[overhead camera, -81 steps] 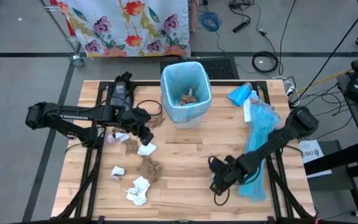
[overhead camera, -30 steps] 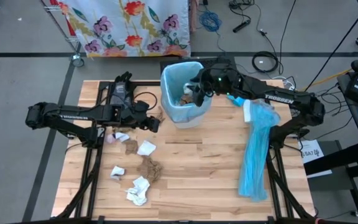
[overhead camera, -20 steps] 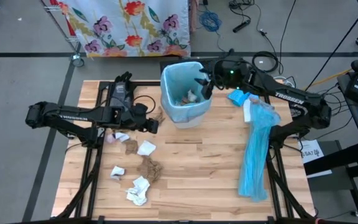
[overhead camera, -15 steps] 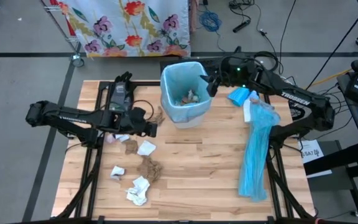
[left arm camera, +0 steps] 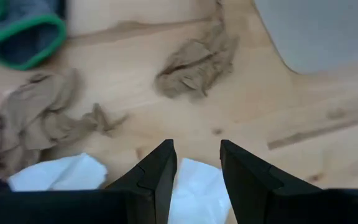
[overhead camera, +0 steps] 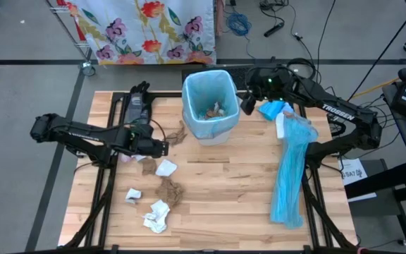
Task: Place trash/remove bag and relplace
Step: Put the brown napkin into the trash bin
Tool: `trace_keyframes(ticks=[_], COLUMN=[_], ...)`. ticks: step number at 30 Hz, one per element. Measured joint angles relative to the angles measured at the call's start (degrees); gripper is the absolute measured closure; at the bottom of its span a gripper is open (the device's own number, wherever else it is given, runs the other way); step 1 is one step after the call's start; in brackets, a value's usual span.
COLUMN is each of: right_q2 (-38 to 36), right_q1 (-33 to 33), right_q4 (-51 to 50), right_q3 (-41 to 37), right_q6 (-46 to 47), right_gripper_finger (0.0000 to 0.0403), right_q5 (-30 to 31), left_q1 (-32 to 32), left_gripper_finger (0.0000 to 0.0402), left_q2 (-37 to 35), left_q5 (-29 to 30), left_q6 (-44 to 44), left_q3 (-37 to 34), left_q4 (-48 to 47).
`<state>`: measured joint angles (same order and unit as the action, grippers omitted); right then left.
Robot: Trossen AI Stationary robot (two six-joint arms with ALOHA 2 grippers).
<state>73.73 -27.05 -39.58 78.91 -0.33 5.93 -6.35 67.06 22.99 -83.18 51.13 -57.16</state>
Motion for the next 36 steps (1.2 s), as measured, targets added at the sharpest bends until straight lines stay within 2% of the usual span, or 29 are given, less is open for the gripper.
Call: trace_keyframes(ticks=[4,17,26,30,36], right_q2=[0.02,0.02,-0.67,-1.98,-4.23], right_q1=[0.02,0.02,0.02,0.02,-0.02], right_q4=[-0.65,-2.88,-7.02,-8.94,-11.58], right_q3=[0.0,0.0,0.0,0.0,0.0], right_q6=[0.1,0.12,3.69,5.33,7.94], right_gripper_finger=[0.0199,0.0199,0.0199,0.0199,0.0199], right_q5=[0.0,-0.07,-0.1,0.27,6.07], left_q1=[0.0,0.62,7.4,9.72,12.51], left_gripper_finger=[0.0272,0.0272,0.0272,0.0272,0.0272], left_q2=[0.51,3.68,10.55,12.59,12.85], left_q5=[0.21,-2.79,-3.31,-6.52,-7.94], left_q6=[-3.45,-4.42,7.25,10.56,15.75], left_q3=[0.0,0.0,0.0,-0.02,-0.02], left_q4=[-0.89,-0.76,8.4,9.33,11.51])
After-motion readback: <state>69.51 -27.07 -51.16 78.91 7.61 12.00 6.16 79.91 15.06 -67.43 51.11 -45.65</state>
